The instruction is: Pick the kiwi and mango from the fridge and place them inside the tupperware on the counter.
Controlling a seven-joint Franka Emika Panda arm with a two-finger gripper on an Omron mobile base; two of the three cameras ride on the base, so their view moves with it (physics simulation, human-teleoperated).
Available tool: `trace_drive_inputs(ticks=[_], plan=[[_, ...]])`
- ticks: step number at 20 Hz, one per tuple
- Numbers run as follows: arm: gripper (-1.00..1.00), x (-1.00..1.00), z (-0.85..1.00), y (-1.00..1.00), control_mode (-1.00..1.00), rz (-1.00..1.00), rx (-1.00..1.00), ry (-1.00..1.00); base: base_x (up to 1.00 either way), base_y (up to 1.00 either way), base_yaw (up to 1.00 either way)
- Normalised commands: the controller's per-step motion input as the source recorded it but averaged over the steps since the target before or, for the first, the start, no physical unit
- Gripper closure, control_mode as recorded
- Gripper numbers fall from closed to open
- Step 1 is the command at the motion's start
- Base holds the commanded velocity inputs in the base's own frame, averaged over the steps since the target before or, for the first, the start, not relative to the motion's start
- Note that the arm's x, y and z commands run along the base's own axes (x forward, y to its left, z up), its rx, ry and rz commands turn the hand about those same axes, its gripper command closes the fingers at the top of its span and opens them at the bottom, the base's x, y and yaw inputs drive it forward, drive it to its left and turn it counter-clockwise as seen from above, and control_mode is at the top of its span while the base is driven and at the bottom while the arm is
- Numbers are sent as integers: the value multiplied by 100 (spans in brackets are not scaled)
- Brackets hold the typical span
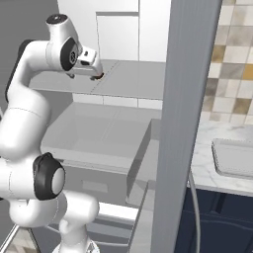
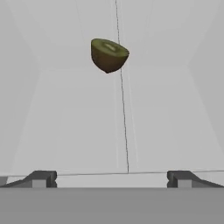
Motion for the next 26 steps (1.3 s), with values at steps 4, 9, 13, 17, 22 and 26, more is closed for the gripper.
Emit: trace_drive_inputs(ticks=[4,9,13,17,22,26], plan=[[-100,35,-11,0,-100,0,0,0,0,0,0],[-100,35,-5,0,-100,0,0,0,0,0,0],[-100,35,-2,0,-100,0,0,0,0,0,0],[-100,30,-5,0,-100,0,0,0,0,0,0],[-100,29,-7,0,-100,0,0,1,0,0,0],[-100,23,-9,0,-100,0,0,0,0,0,0]])
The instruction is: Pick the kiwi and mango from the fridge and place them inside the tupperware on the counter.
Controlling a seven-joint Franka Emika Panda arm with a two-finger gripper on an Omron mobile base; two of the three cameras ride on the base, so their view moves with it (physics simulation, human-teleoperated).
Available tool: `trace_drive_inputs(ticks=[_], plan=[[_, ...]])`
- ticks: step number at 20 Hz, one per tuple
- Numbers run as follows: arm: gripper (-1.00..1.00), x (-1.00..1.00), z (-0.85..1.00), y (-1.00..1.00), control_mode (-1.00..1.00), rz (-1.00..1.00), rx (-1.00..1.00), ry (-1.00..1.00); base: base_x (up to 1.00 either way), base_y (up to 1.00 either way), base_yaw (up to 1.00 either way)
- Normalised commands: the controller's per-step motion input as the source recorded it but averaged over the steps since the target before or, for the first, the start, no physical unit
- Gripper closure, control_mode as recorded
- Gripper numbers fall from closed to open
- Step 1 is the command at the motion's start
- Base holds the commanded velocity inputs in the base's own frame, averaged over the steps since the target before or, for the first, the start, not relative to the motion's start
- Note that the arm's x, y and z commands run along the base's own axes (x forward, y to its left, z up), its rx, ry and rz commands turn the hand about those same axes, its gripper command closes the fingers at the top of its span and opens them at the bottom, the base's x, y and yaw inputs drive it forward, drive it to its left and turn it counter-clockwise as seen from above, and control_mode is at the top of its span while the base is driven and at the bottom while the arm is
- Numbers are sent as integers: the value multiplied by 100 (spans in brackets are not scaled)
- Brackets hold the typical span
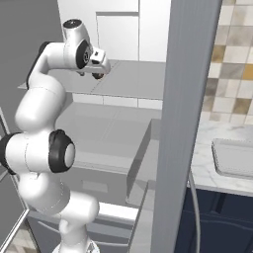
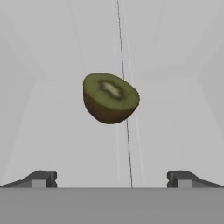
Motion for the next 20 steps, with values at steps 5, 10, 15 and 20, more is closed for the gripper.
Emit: trace_drive_inputs(ticks=[5,10,15,20], plan=[[-100,25,-8,0,-100,0,0,2,0,0,0],[-100,28,-8,0,-100,0,0,8,0,0,0],[-100,27,-7,0,-100,0,0,10,0,0,0],[-100,26,-5,0,-100,0,0,11,0,0,0]])
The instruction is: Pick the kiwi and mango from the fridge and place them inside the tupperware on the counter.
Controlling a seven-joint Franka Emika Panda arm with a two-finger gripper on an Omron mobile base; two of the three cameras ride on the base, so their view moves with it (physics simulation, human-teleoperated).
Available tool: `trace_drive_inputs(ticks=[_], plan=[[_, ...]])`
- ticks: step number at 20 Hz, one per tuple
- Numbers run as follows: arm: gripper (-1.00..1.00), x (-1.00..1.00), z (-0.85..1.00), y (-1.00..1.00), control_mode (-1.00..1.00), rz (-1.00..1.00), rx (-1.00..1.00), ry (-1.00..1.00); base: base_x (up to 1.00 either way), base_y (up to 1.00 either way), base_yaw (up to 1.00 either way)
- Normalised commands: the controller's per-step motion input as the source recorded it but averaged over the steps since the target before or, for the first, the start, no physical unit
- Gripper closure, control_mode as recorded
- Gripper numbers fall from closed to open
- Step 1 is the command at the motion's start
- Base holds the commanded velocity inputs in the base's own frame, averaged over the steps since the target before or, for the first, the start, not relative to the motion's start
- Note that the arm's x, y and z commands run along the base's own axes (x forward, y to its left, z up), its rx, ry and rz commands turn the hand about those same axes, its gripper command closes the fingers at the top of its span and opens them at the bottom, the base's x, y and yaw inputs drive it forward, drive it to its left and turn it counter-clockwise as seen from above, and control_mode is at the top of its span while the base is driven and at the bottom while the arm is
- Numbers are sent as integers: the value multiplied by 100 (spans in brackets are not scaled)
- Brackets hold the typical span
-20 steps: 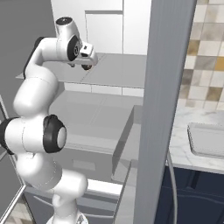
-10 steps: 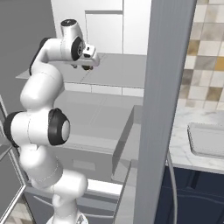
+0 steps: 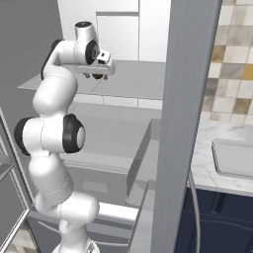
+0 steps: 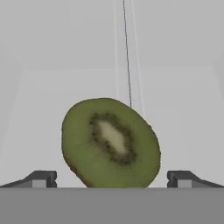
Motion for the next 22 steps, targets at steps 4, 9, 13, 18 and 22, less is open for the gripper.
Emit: trace_drive_inputs(ticks=[4,9,13,18,22], plan=[[-100,24,-3,0,-100,0,0,8,0,0,0],[-100,22,-3,0,-100,0,0,1,0,0,0],[-100,18,-4,0,-100,0,0,0,0,0,0],[100,7,-16,0,-100,2,0,0,0,0,0],[100,0,-23,0,-100,7,0,0,0,0,0]])
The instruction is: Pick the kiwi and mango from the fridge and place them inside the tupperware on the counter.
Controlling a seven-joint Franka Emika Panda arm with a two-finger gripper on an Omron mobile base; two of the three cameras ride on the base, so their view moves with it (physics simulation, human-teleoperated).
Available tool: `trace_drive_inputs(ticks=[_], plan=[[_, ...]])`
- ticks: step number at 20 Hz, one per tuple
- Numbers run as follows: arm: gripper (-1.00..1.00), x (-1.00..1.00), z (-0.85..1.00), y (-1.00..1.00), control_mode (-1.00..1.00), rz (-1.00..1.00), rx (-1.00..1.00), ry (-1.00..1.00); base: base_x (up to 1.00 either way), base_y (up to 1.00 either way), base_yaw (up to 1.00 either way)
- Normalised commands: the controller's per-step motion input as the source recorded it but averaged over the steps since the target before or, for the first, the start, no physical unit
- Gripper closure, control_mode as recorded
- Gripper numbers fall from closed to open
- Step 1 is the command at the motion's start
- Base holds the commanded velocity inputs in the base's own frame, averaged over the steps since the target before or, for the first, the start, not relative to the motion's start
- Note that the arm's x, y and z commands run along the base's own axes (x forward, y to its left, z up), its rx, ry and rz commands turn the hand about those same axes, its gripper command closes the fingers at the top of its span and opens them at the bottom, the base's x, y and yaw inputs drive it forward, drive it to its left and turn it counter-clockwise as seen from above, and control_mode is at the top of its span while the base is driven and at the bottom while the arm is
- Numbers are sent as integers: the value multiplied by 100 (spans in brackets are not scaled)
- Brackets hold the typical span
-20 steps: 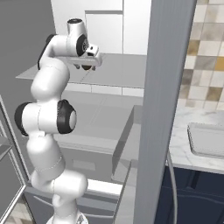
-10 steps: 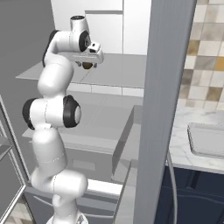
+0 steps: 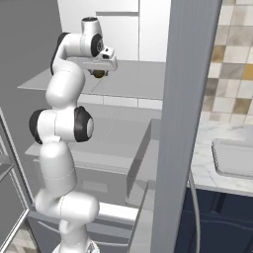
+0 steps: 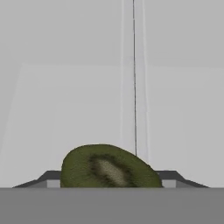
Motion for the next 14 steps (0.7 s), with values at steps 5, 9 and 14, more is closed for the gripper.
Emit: trace_drive_inputs(ticks=[5,9,14], plan=[[100,0,-19,0,-100,5,0,0,0,0,0],[100,0,-18,0,-100,3,0,0,0,0,0],[100,-5,-22,0,-100,2,0,-1,0,0,0]])
